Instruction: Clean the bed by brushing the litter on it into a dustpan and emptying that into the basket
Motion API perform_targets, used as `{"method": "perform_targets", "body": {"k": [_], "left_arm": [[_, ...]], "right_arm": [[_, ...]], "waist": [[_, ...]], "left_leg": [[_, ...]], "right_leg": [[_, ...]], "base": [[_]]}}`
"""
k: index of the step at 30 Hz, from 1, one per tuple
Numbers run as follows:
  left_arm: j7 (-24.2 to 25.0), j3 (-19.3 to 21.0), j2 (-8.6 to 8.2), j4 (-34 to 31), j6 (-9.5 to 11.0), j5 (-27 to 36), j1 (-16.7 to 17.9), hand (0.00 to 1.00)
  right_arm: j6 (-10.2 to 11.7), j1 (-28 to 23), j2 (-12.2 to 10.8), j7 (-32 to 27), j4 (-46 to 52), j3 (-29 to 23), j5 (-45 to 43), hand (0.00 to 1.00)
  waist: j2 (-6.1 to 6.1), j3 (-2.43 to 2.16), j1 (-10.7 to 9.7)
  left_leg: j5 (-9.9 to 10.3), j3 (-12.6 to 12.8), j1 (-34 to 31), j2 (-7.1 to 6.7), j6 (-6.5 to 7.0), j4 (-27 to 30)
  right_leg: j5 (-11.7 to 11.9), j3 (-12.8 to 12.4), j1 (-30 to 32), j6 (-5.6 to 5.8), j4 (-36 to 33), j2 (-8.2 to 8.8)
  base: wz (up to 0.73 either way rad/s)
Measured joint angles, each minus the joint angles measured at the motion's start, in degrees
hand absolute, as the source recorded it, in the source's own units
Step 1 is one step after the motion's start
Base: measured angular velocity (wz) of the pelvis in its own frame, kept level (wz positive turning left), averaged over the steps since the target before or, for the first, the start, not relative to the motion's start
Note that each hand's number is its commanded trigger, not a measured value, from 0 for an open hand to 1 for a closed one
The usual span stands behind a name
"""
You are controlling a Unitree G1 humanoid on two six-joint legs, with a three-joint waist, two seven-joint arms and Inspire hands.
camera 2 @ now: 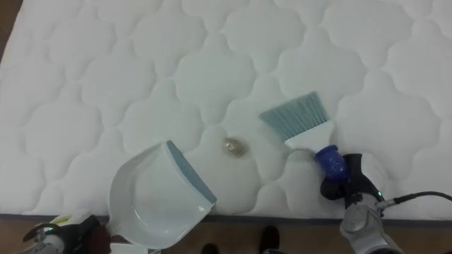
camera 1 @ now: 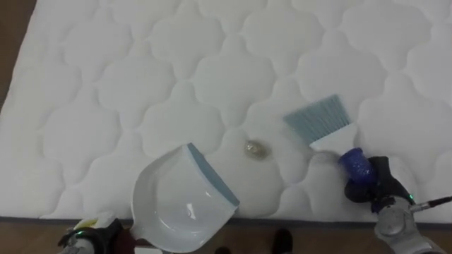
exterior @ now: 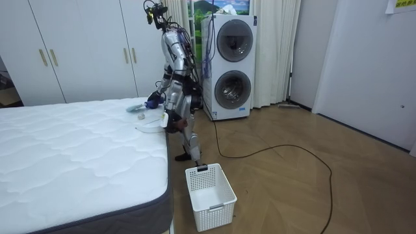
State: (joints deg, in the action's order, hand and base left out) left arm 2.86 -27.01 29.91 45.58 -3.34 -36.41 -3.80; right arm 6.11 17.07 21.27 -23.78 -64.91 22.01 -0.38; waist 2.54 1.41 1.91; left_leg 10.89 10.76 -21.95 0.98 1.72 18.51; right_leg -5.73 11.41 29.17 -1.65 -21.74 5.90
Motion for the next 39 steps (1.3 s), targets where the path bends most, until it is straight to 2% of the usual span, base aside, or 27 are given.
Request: {"method": "perform_targets", "body": {"k": [1,4,8,11,13,15,16,18,22,24,28,32,36,39], "left_arm": [[0.00,-0.01,0.57,-0.23,0.06,-0.43,-0.32,1.00],[-0.28,0.00,2.30,-2.14,0.31,-0.81,-0.41,1.00],[-1.44,0.31,3.04,-3.05,0.29,-1.80,-0.66,1.00],[-2.69,2.18,3.85,-3.58,0.31,-3.28,-1.02,1.00],[-3.53,2.41,5.03,-3.65,0.21,-3.71,-1.51,1.00],[-3.99,2.41,5.10,-3.53,-0.07,-3.86,-1.67,1.00],[-4.10,2.44,5.26,-3.15,-0.11,-4.05,-1.74,1.00],[-4.86,2.60,5.35,-2.30,-0.13,-4.17,-1.73,1.00],[-5.21,3.87,5.43,-2.21,0.14,-4.55,-1.97,1.00],[-5.24,3.86,5.42,-2.22,0.31,-5.49,-2.82,1.00],[-6.60,3.86,5.57,-2.20,0.30,-5.79,-3.07,1.00],[-6.81,3.86,5.69,-2.13,0.31,-6.02,-3.42,1.00],[-6.78,3.86,5.70,-1.59,0.44,-6.75,-4.42,1.00],[-6.82,3.87,5.89,-1.54,1.39,-8.23,-5.19,1.00]], "right_arm": [[0.01,0.46,0.02,0.88,-0.94,-0.18,-0.18,1.00],[-0.23,1.69,0.97,2.30,-3.20,-0.90,-1.21,1.00],[-1.98,2.45,3.30,2.90,-3.70,-0.95,-6.79,1.00],[-2.57,3.83,6.47,2.86,-4.11,-0.97,-12.25,1.00],[-4.50,5.20,9.64,2.65,-4.20,-0.78,-16.61,1.00],[-5.22,6.47,11.96,2.16,-4.26,-0.78,-19.36,1.00],[-5.56,7.58,12.83,1.44,-4.26,-0.74,-21.45,1.00],[-5.86,9.42,13.54,0.24,-4.24,-0.62,-24.37,1.00],[-6.32,12.75,15.29,-2.23,-4.26,-0.66,-35.30,1.00],[-6.92,13.64,16.06,-3.75,-4.06,-0.55,-40.70,1.00],[-7.50,16.12,16.27,-5.11,-3.87,3.51,-50.92,1.00],[-7.62,16.69,16.41,-5.06,-3.25,4.60,-59.94,1.00],[-8.67,16.67,18.43,-4.21,-0.86,7.72,-67.45,1.00],[-8.87,16.67,20.18,-3.46,1.07,9.24,-72.17,1.00]], "waist": [[-0.57,0.00,-0.03],[-1.24,-0.02,-0.10],[-1.88,-0.09,0.17],[-2.67,0.31,0.88],[-3.42,0.58,1.21],[-3.99,0.74,1.46],[-4.66,0.98,1.73],[-5.45,1.09,1.80],[-6.56,0.96,2.64],[-6.81,1.10,3.36],[-6.92,1.08,3.40],[-7.12,1.08,3.94],[-7.19,1.12,5.19],[-7.57,1.27,6.04]], "left_leg": [[-0.02,-0.13,-0.08,-0.10,0.04,0.00],[-0.04,-0.69,-0.86,-0.12,0.08,0.81],[-0.03,-0.43,-1.27,-0.60,0.09,1.33],[-0.14,0.20,-1.82,-0.81,0.30,1.37],[-0.22,0.30,-1.96,-0.74,0.49,1.43],[-0.26,0.49,-1.88,-0.61,0.54,1.45],[-0.26,1.08,-1.69,-0.46,0.54,1.48],[-0.25,1.36,-1.93,-0.06,0.51,1.74],[-0.19,1.03,-3.47,0.38,0.37,2.76],[-0.19,1.06,-3.73,0.47,0.37,3.02],[-0.18,0.86,-3.73,0.45,0.37,3.20],[-0.18,0.78,-3.83,0.46,0.37,3.19],[-0.18,0.61,-3.85,0.47,0.37,3.12],[-0.17,0.46,-3.96,0.51,0.36,3.07]], "right_leg": [[-0.01,0.02,0.02,-0.02,-0.03,0.00],[0.01,0.50,0.06,0.06,-0.02,0.22],[-0.25,0.21,0.97,0.42,-1.50,1.03],[-0.26,-0.25,2.06,0.44,-2.37,1.03],[-0.27,-0.31,2.31,0.27,-2.52,1.24],[-0.21,-0.53,2.40,0.12,-2.64,1.09],[-0.24,-0.85,2.59,-0.06,-2.92,0.96],[-0.05,-0.89,2.75,-0.37,-2.78,0.58],[0.54,-0.29,3.63,-0.92,-2.31,0.08],[0.55,-0.41,3.97,-0.94,-2.73,0.09],[0.54,-0.14,3.85,-0.95,-2.87,0.15],[0.54,0.04,3.84,-0.95,-2.80,0.34],[0.54,0.13,3.84,-0.95,-2.82,0.38],[0.54,0.50,3.80,-0.95,-2.63,0.33]], "base": [[0.08],[0.13],[0.03],[-0.07],[-0.05],[-0.07],[-0.12],[-0.09],[0.00],[0.02],[0.02],[0.00],[0.00],[0.00]]}}
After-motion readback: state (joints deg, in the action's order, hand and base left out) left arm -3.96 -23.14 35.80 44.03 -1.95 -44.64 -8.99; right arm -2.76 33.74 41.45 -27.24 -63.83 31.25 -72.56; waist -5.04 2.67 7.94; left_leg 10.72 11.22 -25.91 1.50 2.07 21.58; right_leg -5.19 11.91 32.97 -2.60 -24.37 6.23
